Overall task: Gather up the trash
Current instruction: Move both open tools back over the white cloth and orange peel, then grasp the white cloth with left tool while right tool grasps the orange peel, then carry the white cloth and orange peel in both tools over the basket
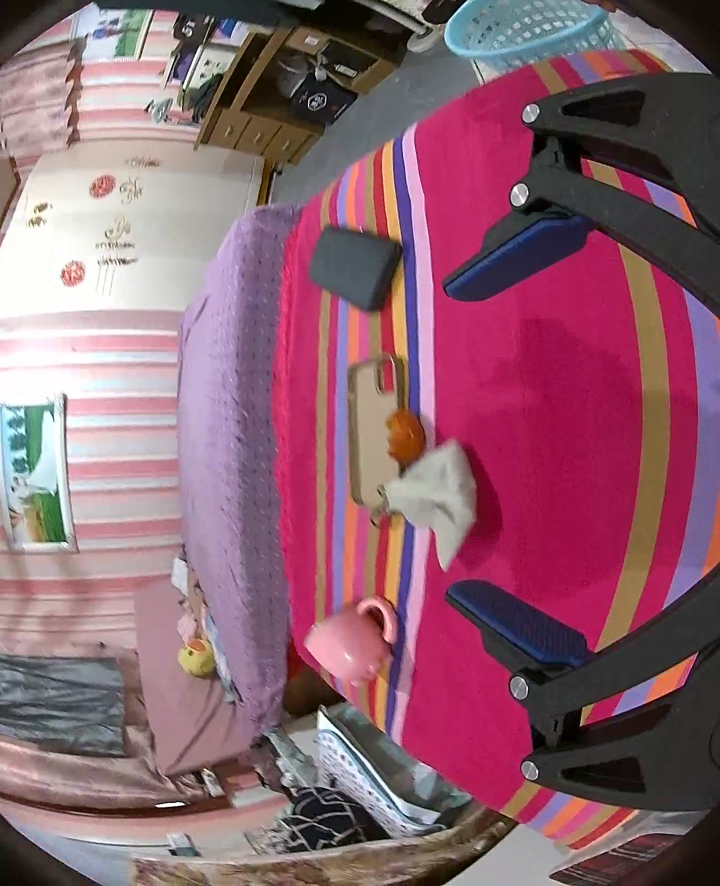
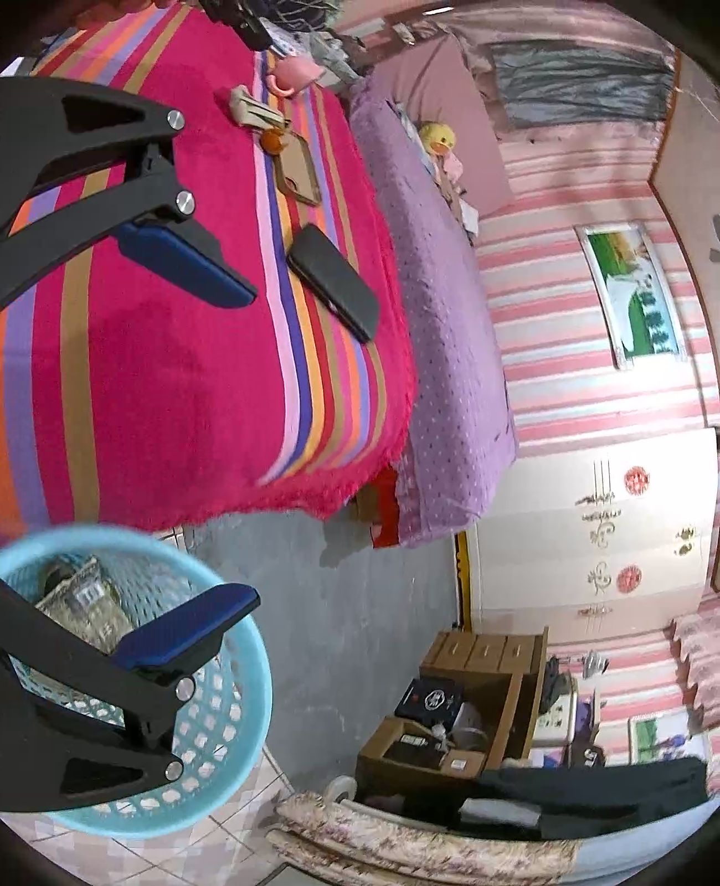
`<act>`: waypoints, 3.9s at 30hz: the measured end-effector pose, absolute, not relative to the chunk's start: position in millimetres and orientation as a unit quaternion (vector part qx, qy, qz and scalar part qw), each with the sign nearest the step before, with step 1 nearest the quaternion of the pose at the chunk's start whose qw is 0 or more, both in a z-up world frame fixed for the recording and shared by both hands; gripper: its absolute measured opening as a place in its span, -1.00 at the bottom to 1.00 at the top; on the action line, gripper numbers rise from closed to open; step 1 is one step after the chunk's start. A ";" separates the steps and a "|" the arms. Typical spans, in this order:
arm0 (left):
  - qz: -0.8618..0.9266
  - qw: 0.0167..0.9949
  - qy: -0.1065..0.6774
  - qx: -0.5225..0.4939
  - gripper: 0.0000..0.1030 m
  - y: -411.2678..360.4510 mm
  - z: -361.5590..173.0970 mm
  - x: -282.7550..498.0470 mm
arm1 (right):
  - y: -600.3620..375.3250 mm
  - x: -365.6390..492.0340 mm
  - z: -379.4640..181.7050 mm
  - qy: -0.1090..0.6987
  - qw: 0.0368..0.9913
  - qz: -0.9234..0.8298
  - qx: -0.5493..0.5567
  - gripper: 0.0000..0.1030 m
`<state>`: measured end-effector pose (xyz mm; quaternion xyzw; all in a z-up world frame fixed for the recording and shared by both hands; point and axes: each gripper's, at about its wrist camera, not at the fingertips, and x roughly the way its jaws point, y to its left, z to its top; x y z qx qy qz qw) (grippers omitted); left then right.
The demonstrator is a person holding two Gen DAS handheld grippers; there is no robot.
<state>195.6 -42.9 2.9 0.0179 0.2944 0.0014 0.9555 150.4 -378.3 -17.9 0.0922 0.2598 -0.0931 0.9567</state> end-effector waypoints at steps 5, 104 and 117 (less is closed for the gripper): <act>0.018 0.949 0.314 0.013 0.89 -18.5 -13.7 206.0 | -355.3 163.8 -22.8 0.270 0.956 -0.080 0.079 0.89; -0.043 0.946 0.320 -0.042 -0.74 72.3 -15.9 226.0 | -205.0 209.5 -20.3 0.314 0.948 0.055 -0.016 -0.45; -0.105 0.947 0.302 0.010 -0.74 -31.8 -17.2 175.6 | -319.8 131.0 -8.6 0.297 0.955 -0.017 -0.007 -0.45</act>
